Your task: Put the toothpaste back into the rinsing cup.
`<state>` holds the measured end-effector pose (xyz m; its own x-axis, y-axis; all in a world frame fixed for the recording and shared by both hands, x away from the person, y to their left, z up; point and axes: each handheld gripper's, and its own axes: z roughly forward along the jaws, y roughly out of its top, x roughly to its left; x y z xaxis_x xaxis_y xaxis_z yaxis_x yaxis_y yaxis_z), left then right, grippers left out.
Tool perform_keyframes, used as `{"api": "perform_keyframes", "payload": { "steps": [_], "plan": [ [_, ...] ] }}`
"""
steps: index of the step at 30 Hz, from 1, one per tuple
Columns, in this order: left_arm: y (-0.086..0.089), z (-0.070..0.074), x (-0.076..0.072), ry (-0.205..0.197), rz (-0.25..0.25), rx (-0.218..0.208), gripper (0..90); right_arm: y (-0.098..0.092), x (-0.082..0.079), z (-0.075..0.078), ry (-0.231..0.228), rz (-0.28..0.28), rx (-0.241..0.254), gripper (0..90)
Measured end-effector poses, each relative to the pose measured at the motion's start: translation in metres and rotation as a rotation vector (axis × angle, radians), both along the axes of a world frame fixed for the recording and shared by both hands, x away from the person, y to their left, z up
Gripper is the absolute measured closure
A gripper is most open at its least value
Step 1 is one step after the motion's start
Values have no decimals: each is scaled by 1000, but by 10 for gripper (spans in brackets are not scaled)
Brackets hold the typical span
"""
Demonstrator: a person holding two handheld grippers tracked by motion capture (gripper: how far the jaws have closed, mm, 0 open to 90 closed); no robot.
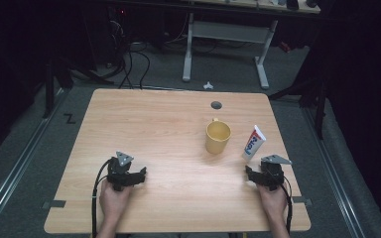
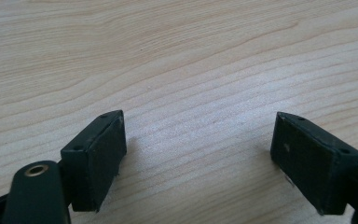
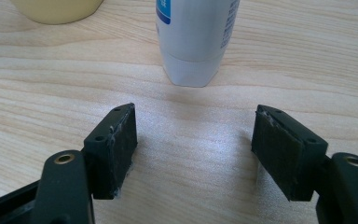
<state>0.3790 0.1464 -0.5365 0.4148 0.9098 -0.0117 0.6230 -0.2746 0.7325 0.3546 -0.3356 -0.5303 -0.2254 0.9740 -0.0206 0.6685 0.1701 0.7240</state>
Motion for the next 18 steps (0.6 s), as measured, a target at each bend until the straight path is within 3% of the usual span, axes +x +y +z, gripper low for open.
{"api": "perform_keyframes", "payload": {
  "steps": [18],
  "plan": [
    [0, 0, 0, 0, 0, 0, 185, 0, 0, 0, 0, 6, 2, 311]
  ]
}}
